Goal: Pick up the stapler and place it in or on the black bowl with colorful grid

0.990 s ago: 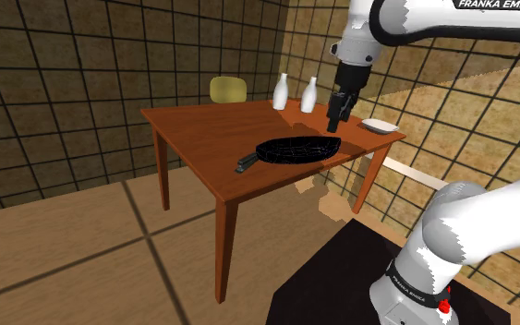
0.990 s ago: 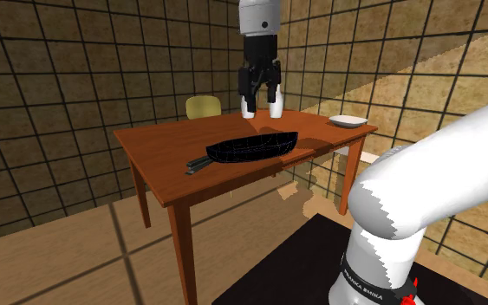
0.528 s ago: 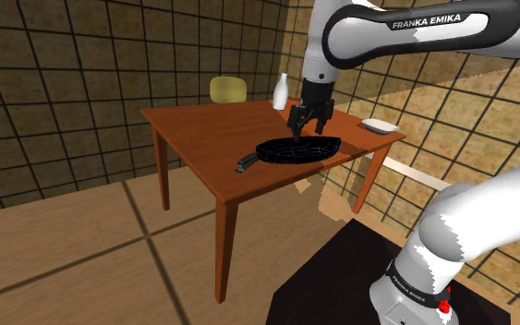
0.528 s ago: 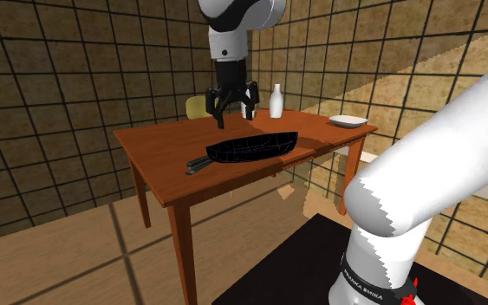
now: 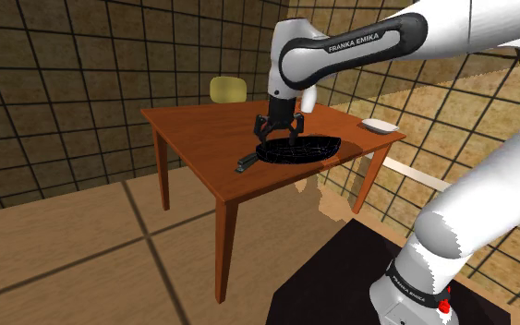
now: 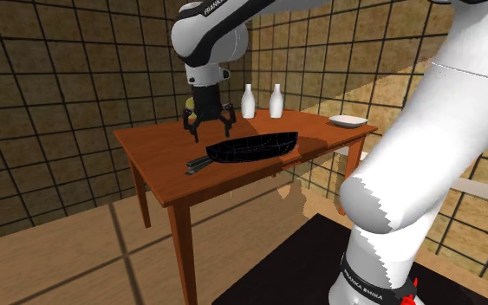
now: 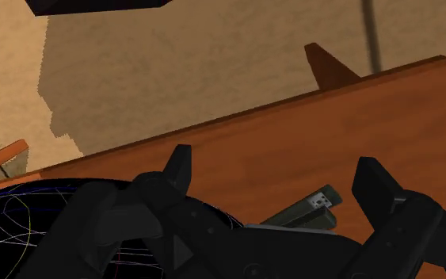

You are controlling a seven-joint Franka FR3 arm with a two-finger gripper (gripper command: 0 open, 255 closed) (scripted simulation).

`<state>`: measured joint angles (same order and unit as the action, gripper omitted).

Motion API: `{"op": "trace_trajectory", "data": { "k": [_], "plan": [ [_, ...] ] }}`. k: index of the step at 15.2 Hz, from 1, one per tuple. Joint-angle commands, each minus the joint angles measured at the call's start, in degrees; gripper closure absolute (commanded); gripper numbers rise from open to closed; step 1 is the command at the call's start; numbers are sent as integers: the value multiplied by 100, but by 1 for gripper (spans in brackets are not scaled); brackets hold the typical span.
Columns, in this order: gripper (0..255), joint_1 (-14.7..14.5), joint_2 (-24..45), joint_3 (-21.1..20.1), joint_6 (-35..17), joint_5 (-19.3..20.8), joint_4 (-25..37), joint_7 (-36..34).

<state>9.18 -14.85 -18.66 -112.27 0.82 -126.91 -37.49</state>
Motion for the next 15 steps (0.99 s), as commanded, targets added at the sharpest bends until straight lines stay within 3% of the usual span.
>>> {"op": "trace_trajectory", "data": {
  "k": [1,7,15],
  "plan": [
    [0,103,415,-100,-179,90,216,-618],
    [0,282,1773,-150,-585,527,1077,-2283],
    [0,249,3400,246,-849,923,2412,-4120]
  ]
}}
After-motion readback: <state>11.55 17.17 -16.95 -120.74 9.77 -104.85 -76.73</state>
